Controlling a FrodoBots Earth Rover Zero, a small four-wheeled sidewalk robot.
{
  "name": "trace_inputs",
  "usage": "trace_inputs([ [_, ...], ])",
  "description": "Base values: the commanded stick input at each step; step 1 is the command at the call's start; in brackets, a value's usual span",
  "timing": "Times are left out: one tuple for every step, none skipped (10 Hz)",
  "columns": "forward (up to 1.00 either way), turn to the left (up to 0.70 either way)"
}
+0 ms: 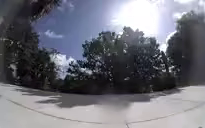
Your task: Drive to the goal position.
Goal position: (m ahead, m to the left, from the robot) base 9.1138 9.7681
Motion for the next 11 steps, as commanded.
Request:
trace_inputs([
  [0.7, 0.35],
  [0.7, 0.35],
  [0.7, 0.35],
  [0.7, 0.35],
  [0.7, 0.35],
  [0.7, 0.26],
  [0.7, 0.24],
  [0.7, 0.23],
  [0.7, 0.02],
  [0.7, 0.0],
  [0.7, 0.0],
])
